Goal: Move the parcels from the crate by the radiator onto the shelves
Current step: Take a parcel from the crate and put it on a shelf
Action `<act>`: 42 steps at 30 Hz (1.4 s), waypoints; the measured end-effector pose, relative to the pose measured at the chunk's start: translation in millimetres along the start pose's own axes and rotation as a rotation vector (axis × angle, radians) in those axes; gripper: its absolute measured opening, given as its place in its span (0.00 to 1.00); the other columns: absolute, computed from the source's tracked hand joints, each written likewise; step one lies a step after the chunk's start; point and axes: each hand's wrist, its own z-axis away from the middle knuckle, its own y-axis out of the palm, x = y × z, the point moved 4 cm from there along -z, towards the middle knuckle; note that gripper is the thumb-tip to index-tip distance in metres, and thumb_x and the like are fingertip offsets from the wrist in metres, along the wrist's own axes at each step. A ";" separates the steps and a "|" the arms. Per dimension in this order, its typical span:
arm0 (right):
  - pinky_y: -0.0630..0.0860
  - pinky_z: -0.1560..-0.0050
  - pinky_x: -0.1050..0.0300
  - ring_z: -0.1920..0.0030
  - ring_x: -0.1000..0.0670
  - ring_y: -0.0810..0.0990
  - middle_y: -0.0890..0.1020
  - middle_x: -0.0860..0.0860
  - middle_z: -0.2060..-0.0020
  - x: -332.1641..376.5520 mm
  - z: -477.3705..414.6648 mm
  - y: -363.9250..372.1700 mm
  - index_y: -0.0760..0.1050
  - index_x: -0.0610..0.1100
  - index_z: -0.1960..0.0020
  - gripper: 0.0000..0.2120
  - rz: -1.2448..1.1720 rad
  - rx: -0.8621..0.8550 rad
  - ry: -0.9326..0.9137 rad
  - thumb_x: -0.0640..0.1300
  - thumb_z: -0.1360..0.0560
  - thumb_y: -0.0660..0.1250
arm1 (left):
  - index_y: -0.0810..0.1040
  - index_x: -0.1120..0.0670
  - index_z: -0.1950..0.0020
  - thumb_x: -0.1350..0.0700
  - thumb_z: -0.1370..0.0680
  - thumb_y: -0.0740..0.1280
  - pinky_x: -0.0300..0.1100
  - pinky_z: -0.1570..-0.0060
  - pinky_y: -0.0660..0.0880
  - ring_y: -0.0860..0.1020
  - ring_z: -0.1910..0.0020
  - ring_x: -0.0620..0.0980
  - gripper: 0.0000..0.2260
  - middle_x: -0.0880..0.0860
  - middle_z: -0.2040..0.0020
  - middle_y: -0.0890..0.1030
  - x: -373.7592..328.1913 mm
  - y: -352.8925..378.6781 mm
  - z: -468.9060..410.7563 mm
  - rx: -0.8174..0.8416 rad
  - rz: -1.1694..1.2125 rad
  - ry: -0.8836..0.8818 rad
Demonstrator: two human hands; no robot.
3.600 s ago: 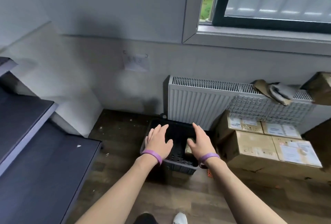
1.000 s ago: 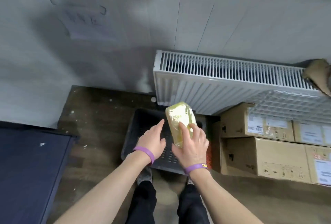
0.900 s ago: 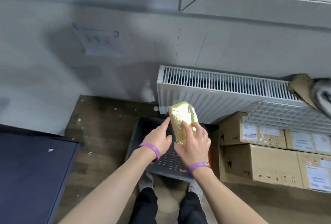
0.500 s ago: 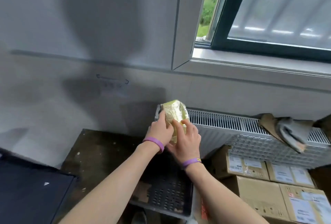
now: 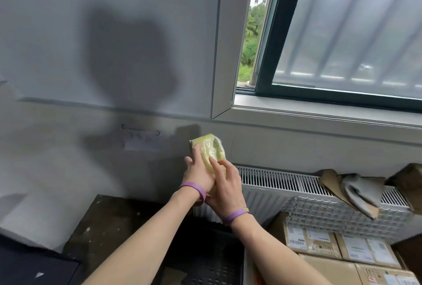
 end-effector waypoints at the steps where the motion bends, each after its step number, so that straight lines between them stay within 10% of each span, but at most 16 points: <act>1: 0.72 0.38 0.48 0.41 0.39 0.74 0.71 0.41 0.38 -1.7 1.9 2.9 0.63 0.48 0.29 0.47 -0.057 0.040 -0.017 0.48 0.42 0.82 | 0.47 0.36 0.32 0.47 0.30 0.67 0.50 0.51 0.72 0.76 0.50 0.65 0.36 0.53 0.49 0.62 2.7 -2.3 0.4 -0.014 -0.005 -0.008; 5: 0.62 0.30 0.66 0.30 0.53 0.64 0.62 0.47 0.28 -9.3 13.6 14.0 0.53 0.57 0.25 0.43 -0.183 0.288 -0.058 0.28 0.31 0.64 | 0.48 0.35 0.31 0.47 0.34 0.70 0.51 0.47 0.72 0.75 0.46 0.65 0.40 0.51 0.48 0.60 17.4 -17.8 -1.6 -0.052 -0.057 -0.032; 8: 0.70 0.35 0.61 0.34 0.54 0.71 0.65 0.53 0.30 -14.3 16.1 20.0 0.58 0.54 0.26 0.38 -0.339 0.298 0.085 0.27 0.31 0.52 | 0.48 0.33 0.32 0.48 0.38 0.73 0.48 0.50 0.71 0.74 0.45 0.64 0.44 0.51 0.47 0.61 27.2 -21.8 1.4 -0.029 -0.066 -0.047; 13: 0.79 0.50 0.58 0.54 0.54 0.80 0.76 0.51 0.52 -27.8 10.2 27.7 0.67 0.48 0.34 0.22 -0.593 0.083 0.518 0.30 0.24 0.60 | 0.47 0.31 0.33 0.51 0.40 0.74 0.51 0.45 0.74 0.75 0.44 0.63 0.47 0.52 0.41 0.65 45.1 -21.8 12.5 -0.043 0.013 -0.007; 19: 0.74 0.49 0.59 0.49 0.51 0.77 0.79 0.50 0.51 -43.2 8.3 34.6 0.72 0.42 0.39 0.13 -0.597 0.304 0.751 0.49 0.19 0.60 | 0.50 0.29 0.35 0.51 0.44 0.79 0.40 0.44 0.71 0.73 0.41 0.49 0.49 0.47 0.34 0.66 51.5 -22.3 18.9 0.025 0.273 0.093; 23: 0.74 0.41 0.42 0.47 0.43 0.78 0.80 0.41 0.46 -40.1 13.2 39.4 0.74 0.38 0.40 0.18 -0.945 0.405 0.847 0.50 0.18 0.55 | 0.50 0.26 0.38 0.53 0.43 0.80 0.25 0.48 0.67 0.70 0.41 0.38 0.49 0.42 0.36 0.63 49.5 -24.7 17.9 0.109 0.303 0.146; 29: 0.79 0.69 0.57 0.62 0.51 0.84 0.84 0.46 0.53 -55.7 28.9 35.2 0.74 0.41 0.39 0.16 -0.955 0.419 1.010 0.44 0.24 0.70 | 0.57 0.38 0.27 0.53 0.34 0.73 0.47 0.34 0.66 0.67 0.36 0.51 0.40 0.53 0.30 0.63 52.7 -30.7 9.1 0.244 0.229 0.058; 37: 0.77 0.43 0.34 0.45 0.36 0.81 0.81 0.37 0.44 -61.4 22.6 31.4 0.72 0.32 0.40 0.25 -1.058 0.259 1.084 0.47 0.28 0.74 | 0.59 0.45 0.30 0.50 0.28 0.73 0.45 0.46 0.75 0.77 0.45 0.49 0.32 0.48 0.41 0.73 53.8 -27.6 5.5 0.242 0.336 -0.014; 42: 0.80 0.61 0.54 0.60 0.50 0.81 0.79 0.48 0.54 -63.7 19.5 30.1 0.66 0.47 0.51 0.19 -1.103 0.245 1.085 0.51 0.30 0.75 | 0.67 0.48 0.32 0.58 0.26 0.67 0.39 0.49 0.73 0.76 0.49 0.45 0.24 0.51 0.41 0.73 52.8 -26.3 2.6 0.199 0.293 -0.034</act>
